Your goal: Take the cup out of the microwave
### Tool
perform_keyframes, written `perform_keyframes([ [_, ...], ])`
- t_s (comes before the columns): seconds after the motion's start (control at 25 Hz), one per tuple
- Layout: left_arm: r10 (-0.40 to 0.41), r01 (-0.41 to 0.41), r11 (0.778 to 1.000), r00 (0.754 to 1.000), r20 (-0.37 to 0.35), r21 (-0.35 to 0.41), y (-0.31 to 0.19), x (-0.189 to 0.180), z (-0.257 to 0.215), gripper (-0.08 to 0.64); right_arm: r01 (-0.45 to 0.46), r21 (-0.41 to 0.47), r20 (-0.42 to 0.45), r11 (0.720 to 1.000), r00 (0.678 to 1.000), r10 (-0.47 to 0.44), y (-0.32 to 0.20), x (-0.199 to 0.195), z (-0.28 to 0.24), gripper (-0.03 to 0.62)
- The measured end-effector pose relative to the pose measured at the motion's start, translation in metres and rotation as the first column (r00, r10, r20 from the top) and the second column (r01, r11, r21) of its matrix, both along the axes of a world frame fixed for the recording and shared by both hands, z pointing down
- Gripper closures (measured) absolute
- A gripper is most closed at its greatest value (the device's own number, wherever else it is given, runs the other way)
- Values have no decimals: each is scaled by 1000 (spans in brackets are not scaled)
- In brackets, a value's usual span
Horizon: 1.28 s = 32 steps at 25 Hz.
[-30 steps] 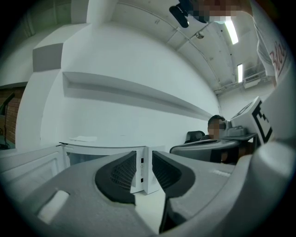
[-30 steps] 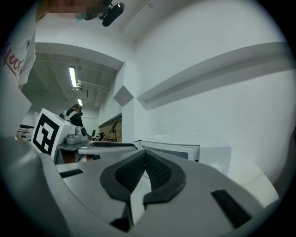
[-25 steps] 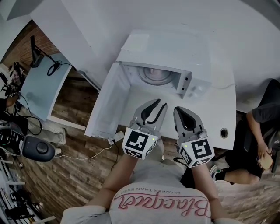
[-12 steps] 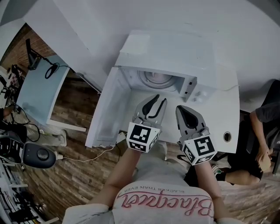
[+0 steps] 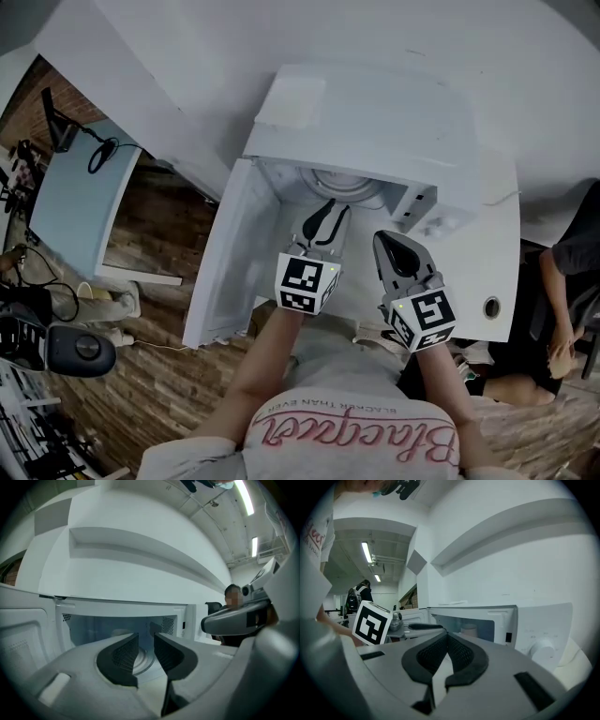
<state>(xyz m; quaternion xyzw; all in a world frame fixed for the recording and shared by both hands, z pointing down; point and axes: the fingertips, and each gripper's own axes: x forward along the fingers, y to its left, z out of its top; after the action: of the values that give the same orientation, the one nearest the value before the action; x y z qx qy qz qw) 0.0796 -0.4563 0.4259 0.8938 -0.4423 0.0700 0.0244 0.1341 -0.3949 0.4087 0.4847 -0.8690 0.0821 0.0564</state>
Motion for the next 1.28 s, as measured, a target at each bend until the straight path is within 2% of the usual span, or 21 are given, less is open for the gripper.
perform_keyframes([
  [0.6,-40,43,998,998,42,-50,-84,-6,50,469,-6,-71,-15,997,1000,5,-46,-2,29,583],
  [1.28,-64,69,995,996,66,-75,-136,1,71,469,-15,-104,-16,994,1000,14,-70,4,42,583],
])
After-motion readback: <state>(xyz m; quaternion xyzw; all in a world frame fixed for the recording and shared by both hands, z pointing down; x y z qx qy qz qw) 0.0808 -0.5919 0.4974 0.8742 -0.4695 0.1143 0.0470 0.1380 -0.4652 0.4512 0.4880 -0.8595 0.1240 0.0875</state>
